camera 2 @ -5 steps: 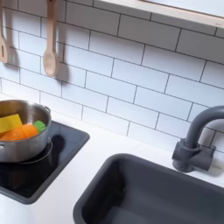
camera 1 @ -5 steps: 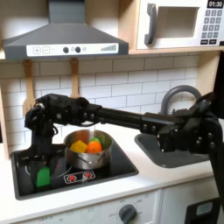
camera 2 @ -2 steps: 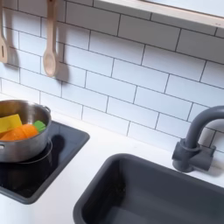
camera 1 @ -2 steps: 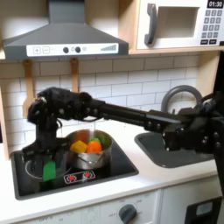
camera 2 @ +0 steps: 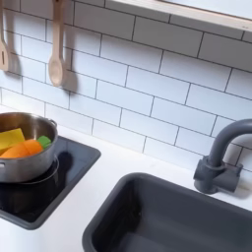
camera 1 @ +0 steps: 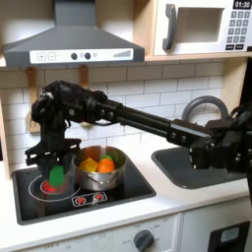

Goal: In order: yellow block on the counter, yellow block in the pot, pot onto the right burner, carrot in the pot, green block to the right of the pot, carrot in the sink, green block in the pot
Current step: 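Move the green block to the right of the pot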

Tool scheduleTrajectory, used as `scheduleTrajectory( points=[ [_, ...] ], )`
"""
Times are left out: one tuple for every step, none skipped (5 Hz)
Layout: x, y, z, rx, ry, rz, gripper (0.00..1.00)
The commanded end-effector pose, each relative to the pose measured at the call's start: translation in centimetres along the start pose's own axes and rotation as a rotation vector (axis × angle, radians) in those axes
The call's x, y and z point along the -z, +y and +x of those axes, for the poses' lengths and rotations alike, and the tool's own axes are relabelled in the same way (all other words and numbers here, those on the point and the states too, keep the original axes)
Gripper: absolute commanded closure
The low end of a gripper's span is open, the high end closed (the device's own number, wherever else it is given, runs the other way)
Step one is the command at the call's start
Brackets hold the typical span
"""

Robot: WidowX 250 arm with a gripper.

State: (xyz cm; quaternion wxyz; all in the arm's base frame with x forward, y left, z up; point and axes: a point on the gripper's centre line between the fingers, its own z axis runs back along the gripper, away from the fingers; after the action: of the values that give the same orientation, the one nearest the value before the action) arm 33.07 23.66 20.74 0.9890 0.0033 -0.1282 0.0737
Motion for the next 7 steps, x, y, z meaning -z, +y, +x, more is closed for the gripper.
scheduleTrajectory(
  points=[
    [-1.8, -2.2, 0.3, 0.014, -0.017, -0.056, 1.00],
    [-3.3, -3.4, -0.3, 0.014, -0.026, -0.067, 1.00],
    [-3.9, -5.8, -0.7, 0.050, -0.019, -0.081, 1.00],
    [-3.2, -7.2, -1.6, 0.058, 0.021, -0.102, 1.00],
    [-3.2, -8.6, -2.4, 0.075, 0.031, -0.101, 1.00],
    [-2.8, -10.5, -3.1, 0.097, 0.040, -0.102, 1.00],
    [-2.5, -12.5, -3.9, 0.126, 0.060, -0.125, 1.00]
  ],
)
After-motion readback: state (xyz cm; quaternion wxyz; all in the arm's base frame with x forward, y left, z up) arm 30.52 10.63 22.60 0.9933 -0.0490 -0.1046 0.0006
